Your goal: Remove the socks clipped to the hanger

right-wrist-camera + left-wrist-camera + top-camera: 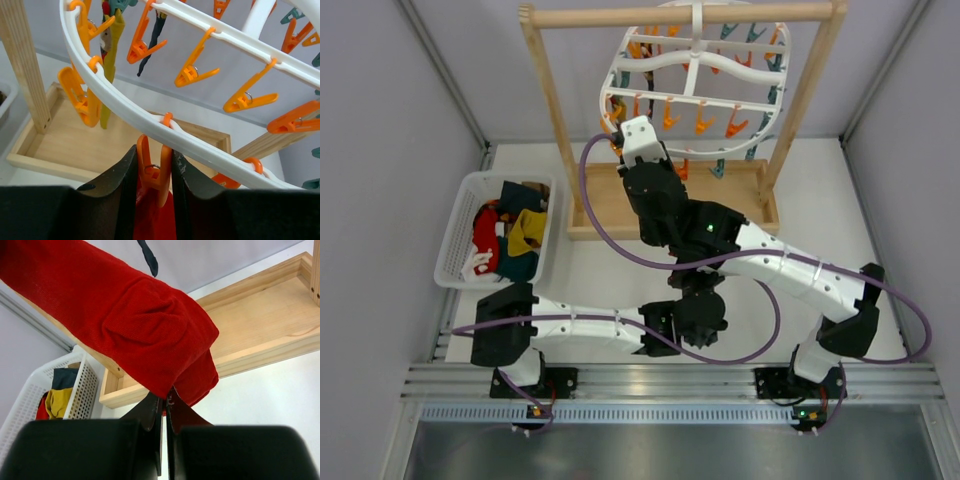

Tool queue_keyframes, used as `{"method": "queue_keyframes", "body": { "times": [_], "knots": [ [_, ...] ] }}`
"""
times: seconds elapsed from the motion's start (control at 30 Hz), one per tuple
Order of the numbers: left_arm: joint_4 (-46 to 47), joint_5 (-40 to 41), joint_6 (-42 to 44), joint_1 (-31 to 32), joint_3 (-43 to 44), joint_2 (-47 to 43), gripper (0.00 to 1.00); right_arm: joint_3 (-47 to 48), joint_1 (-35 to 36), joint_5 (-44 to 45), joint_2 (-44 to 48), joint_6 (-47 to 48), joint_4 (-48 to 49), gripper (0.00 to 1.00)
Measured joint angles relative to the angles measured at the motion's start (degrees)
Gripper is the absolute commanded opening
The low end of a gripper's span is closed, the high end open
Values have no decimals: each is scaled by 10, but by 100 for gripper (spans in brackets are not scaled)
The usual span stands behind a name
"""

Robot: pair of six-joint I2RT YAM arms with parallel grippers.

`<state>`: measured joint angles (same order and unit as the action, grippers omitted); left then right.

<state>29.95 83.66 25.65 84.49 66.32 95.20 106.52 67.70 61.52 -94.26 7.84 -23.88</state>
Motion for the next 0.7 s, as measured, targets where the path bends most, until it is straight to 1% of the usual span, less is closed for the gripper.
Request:
{"method": "queue_keyframes", "body": {
  "times": [0.07, 0.13, 0.17, 0.23, 0.4, 0.57, 0.7],
  "knots": [
    [0, 0, 0, 0, 0, -2, 0, -2, 0, 1, 0, 2, 8, 18],
    [0, 0, -1, 0, 0, -2, 0, -4, -1, 0, 0, 2, 19, 17],
    [0, 0, -2, 0, -2, -2, 0, -6, -1, 0, 0, 1, 22, 14],
    [0, -2, -6, -1, -5, -3, 0, -12, -1, -3, 1, 1, 28, 11],
    [0, -5, -21, -9, -30, -18, 0, -42, -1, -17, 15, -3, 48, 1],
    [0, -7, -36, -21, -62, -47, 0, -69, -3, -32, 41, -6, 68, 1],
    [0, -2, -46, -28, -83, -67, 0, -71, -6, -44, 52, -11, 76, 3]
  ]
}}
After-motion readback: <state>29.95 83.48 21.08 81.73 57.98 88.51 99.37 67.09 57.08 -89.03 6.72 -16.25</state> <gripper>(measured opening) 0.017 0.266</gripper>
